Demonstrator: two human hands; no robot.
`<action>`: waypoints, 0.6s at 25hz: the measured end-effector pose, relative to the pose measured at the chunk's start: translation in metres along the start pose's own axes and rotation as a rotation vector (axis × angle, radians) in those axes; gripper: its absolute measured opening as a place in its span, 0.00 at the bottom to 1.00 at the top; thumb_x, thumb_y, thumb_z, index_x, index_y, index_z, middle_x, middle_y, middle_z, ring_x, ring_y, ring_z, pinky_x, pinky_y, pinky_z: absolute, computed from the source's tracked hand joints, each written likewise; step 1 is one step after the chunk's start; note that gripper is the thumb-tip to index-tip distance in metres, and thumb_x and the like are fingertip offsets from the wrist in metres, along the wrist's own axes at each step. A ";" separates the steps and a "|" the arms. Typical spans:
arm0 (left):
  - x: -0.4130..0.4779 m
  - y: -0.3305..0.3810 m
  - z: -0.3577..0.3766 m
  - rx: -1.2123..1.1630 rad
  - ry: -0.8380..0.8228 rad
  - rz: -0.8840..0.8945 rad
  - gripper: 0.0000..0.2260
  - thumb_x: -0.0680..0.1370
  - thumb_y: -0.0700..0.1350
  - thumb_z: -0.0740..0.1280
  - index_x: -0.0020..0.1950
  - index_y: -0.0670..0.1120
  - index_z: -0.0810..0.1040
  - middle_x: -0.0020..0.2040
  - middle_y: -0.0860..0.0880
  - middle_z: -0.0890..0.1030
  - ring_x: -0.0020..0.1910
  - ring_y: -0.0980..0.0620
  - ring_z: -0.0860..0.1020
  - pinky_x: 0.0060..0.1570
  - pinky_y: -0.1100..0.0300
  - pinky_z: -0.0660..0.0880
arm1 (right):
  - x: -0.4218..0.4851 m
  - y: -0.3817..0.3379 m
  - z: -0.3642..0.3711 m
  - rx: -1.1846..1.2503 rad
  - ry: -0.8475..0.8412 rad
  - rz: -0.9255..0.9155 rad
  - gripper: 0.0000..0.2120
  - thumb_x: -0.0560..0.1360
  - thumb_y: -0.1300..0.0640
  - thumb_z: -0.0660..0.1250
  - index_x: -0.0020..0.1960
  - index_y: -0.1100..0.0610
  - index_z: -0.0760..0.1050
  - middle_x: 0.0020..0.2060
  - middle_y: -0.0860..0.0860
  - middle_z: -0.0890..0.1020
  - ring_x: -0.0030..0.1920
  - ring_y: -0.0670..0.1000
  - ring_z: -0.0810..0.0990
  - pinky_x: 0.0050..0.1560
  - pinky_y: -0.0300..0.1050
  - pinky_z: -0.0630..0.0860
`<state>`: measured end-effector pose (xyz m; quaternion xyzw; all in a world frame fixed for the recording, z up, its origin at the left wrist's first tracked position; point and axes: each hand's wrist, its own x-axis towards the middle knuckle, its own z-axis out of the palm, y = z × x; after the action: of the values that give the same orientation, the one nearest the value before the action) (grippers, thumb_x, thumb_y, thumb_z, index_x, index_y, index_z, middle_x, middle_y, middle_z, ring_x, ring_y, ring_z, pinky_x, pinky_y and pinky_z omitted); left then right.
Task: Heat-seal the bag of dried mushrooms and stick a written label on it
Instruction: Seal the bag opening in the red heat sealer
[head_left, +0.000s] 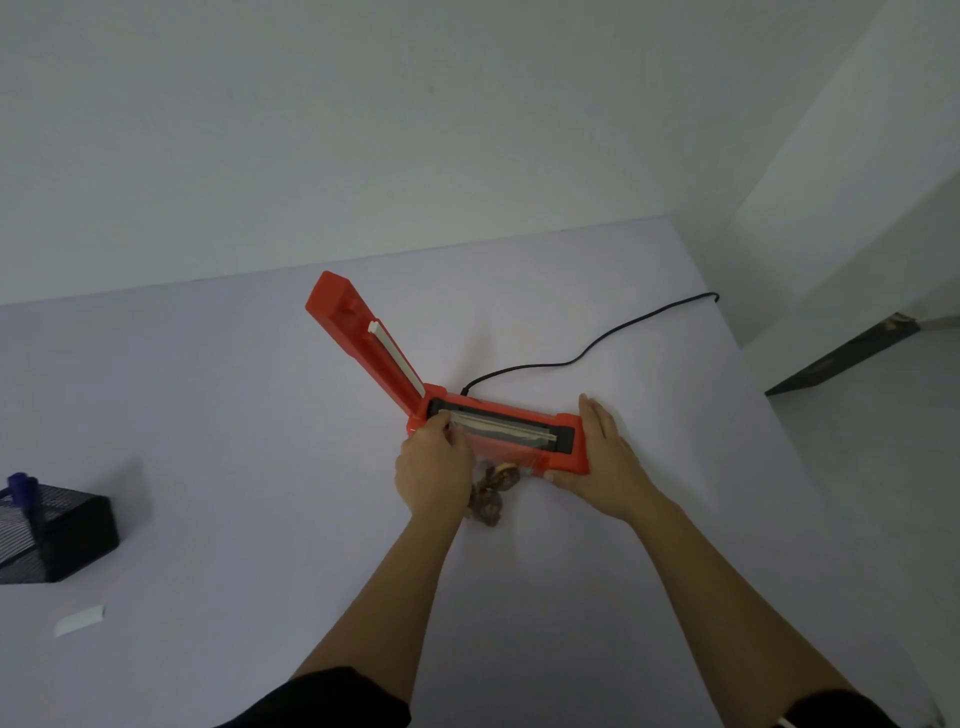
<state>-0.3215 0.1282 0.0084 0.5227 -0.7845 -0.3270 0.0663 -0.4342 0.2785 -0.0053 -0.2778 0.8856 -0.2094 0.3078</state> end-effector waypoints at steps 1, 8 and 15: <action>0.001 0.001 0.000 0.006 0.002 -0.005 0.11 0.79 0.44 0.59 0.59 0.46 0.78 0.48 0.46 0.82 0.38 0.50 0.76 0.39 0.61 0.72 | 0.000 0.000 0.000 0.000 0.000 0.000 0.52 0.68 0.43 0.72 0.76 0.56 0.39 0.76 0.54 0.46 0.75 0.56 0.54 0.73 0.58 0.57; -0.003 0.008 0.007 0.036 0.034 -0.024 0.11 0.80 0.43 0.57 0.58 0.45 0.76 0.51 0.45 0.80 0.45 0.44 0.80 0.44 0.54 0.77 | -0.001 0.001 -0.002 -0.004 -0.002 -0.006 0.52 0.69 0.42 0.71 0.76 0.56 0.38 0.77 0.53 0.45 0.75 0.57 0.54 0.73 0.58 0.56; -0.005 0.006 0.008 -0.063 0.110 -0.033 0.09 0.79 0.47 0.62 0.53 0.45 0.78 0.44 0.47 0.82 0.37 0.49 0.79 0.37 0.61 0.73 | -0.001 0.003 -0.002 -0.005 0.003 -0.007 0.52 0.69 0.42 0.71 0.76 0.56 0.38 0.77 0.53 0.45 0.75 0.56 0.53 0.74 0.58 0.55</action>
<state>-0.3280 0.1376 0.0066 0.5506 -0.7601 -0.3236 0.1204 -0.4355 0.2815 -0.0050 -0.2811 0.8856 -0.2087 0.3051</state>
